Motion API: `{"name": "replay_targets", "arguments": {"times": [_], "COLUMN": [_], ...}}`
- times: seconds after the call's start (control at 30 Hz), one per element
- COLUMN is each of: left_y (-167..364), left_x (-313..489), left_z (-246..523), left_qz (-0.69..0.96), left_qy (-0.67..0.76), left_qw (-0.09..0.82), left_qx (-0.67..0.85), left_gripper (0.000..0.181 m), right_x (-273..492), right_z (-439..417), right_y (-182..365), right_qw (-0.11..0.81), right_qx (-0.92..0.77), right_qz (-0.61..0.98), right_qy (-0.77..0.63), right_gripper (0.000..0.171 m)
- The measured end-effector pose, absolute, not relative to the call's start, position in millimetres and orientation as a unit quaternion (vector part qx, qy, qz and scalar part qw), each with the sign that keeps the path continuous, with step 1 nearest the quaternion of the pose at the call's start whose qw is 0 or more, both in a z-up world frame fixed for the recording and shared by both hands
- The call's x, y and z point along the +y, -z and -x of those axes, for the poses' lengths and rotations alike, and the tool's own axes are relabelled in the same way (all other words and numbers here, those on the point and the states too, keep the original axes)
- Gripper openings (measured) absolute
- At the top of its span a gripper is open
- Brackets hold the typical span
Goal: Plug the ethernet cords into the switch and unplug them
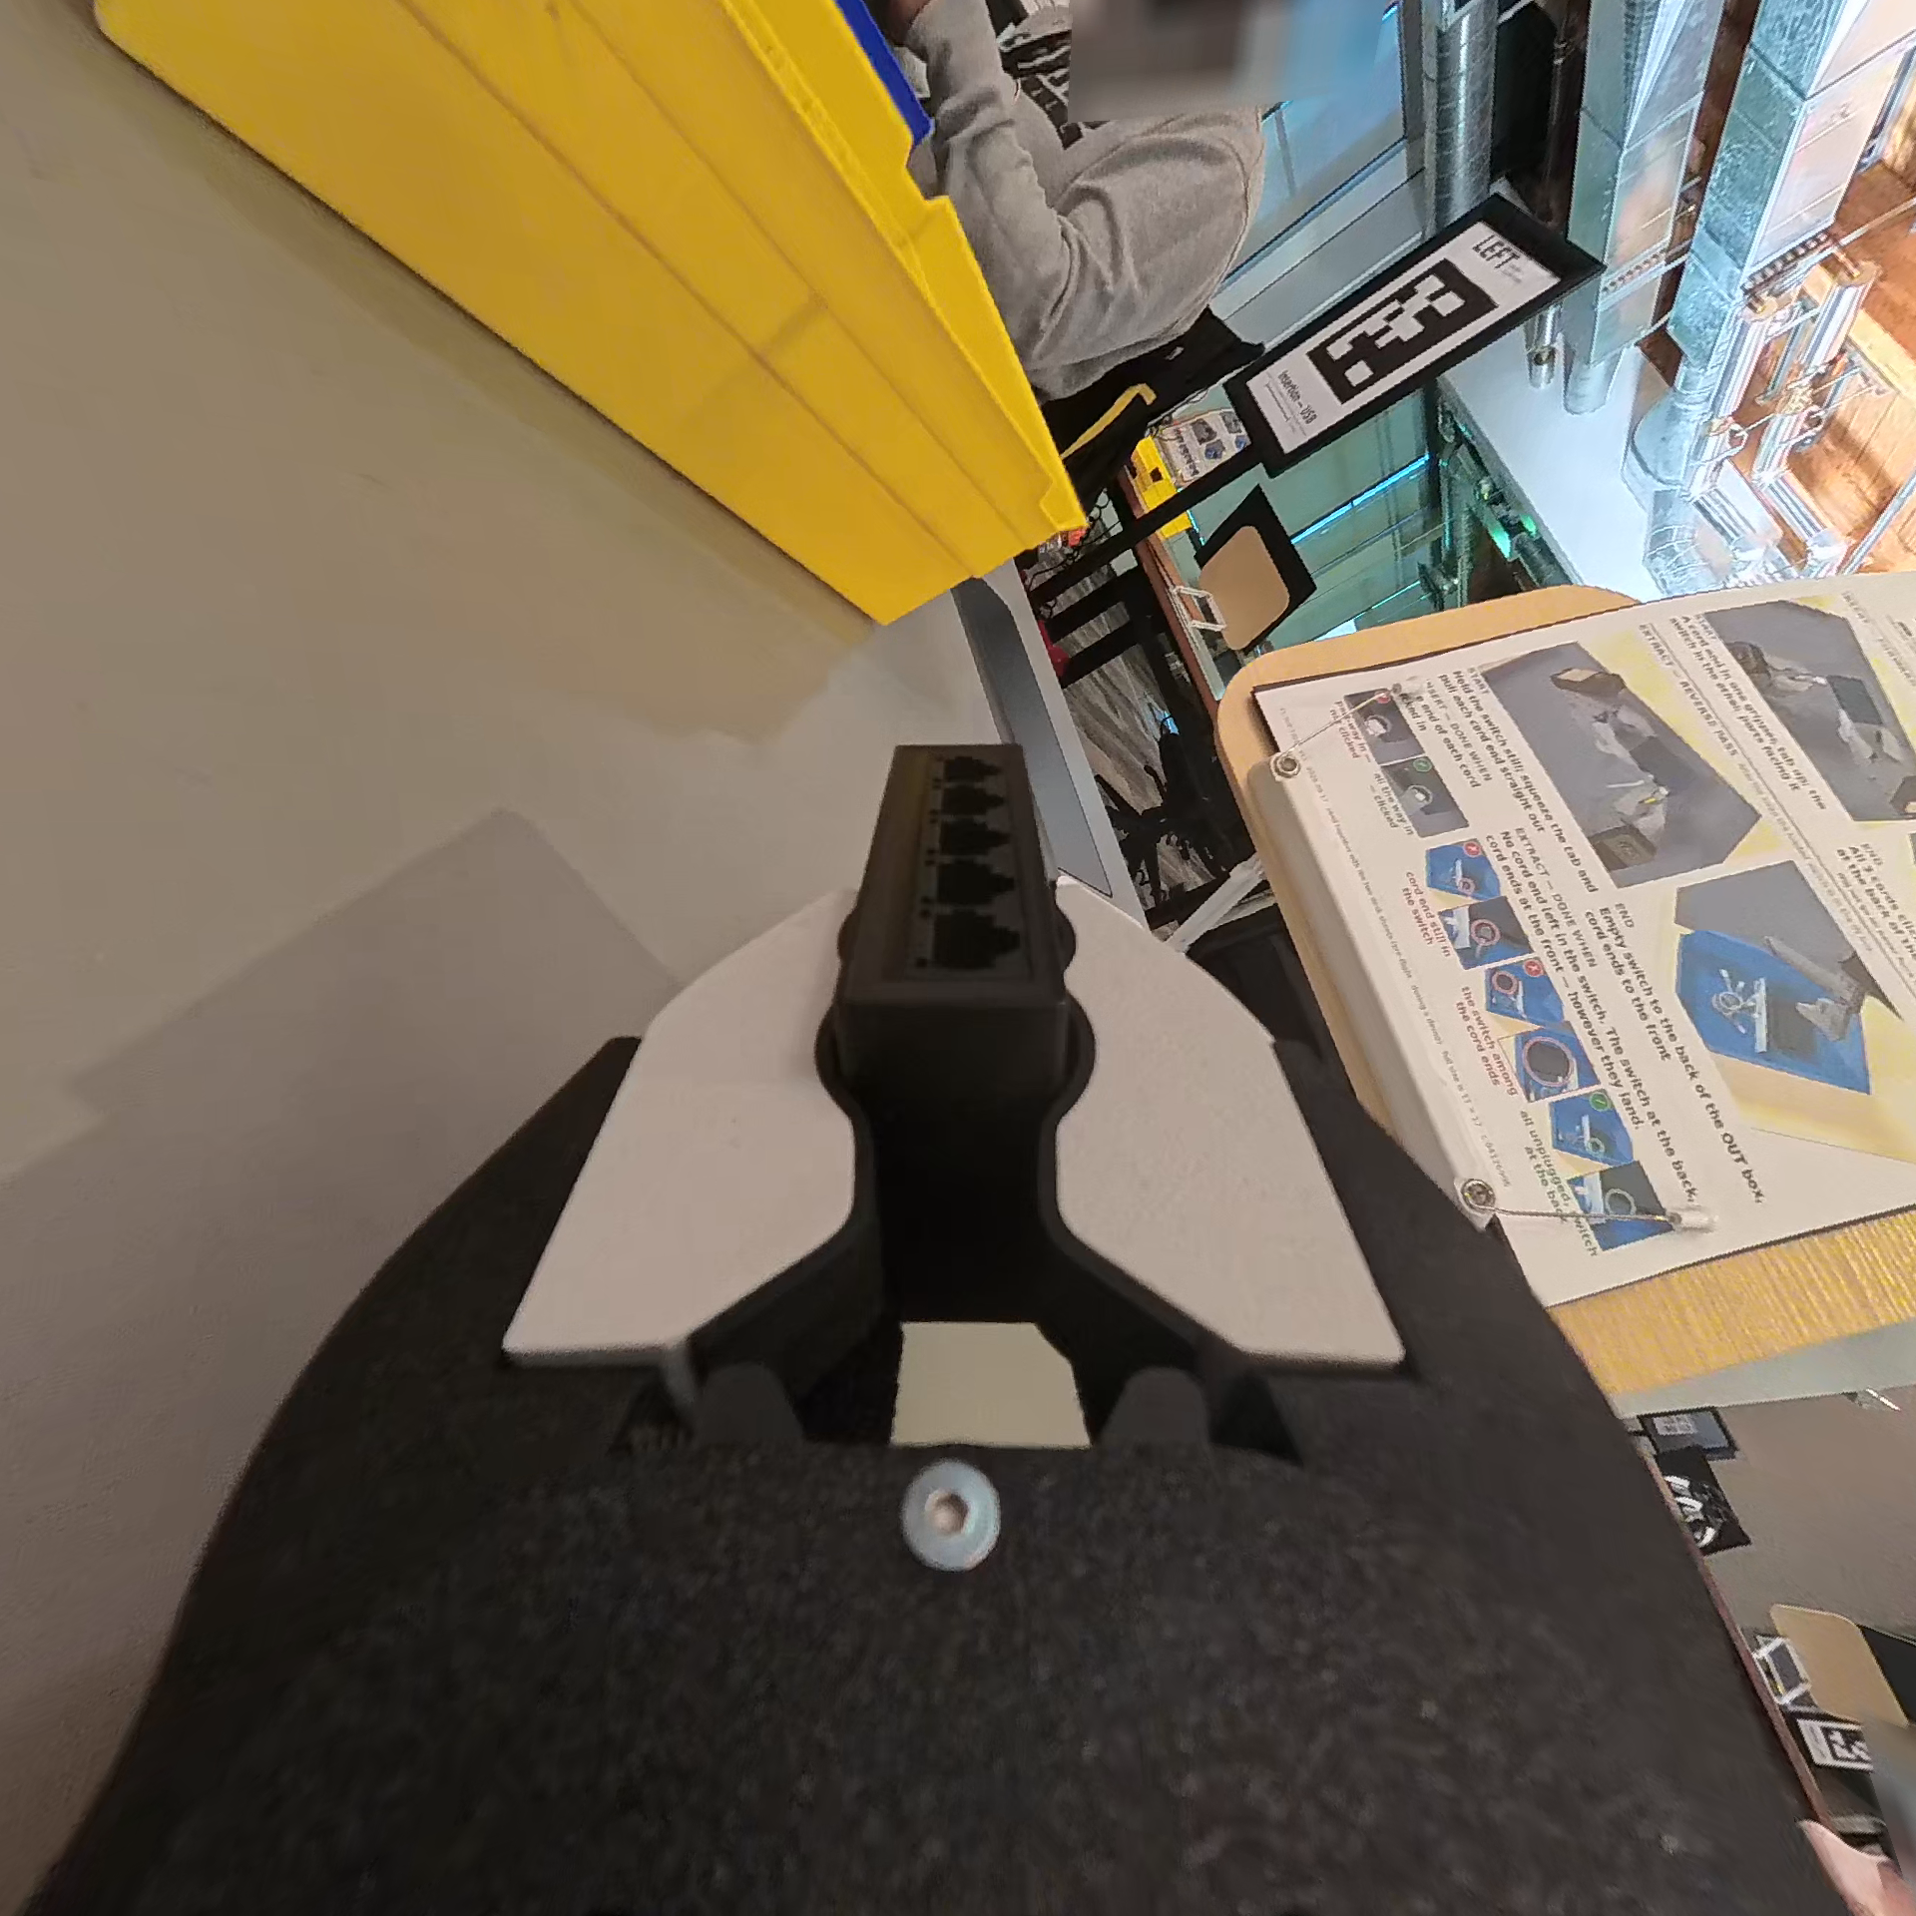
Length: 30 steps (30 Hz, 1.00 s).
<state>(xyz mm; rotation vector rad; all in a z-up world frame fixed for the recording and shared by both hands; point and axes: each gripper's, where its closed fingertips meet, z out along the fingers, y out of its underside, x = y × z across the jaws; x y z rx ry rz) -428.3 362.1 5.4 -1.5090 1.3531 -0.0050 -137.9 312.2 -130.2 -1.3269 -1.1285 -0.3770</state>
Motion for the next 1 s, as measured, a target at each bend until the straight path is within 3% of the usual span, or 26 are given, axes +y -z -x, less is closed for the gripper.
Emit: {"name": "replay_targets", "arguments": {"times": [0.27,0.77,0.9,1.0], "left_y": [-64,-337,-337,-292], "left_x": [395,417,381,340], "left_z": [425,415,398,379], "left_qz": [0.616,0.526,0.534,0.551], "left_qy": [-0.018,-0.129,-0.117,-0.096], "left_qw": [0.569,0.663,0.651,0.615], "left_qx": [0.544,0.517,0.527,0.556], "left_gripper": [0.005,0.005,0.005,0.005], "right_x": [312,314,312,311], "right_z": [134,132,132,133], "right_y": [130,130,126,123], "right_qw": [0.628,0.628,0.635,0.641], "right_qx": [-0.486,-0.482,-0.48,-0.479], "right_qz": [0.584,0.588,0.582,0.577], "right_qy": [0.168,0.166,0.165,0.165], "right_gripper": [0.031,0.03,0.03,0.031]}}
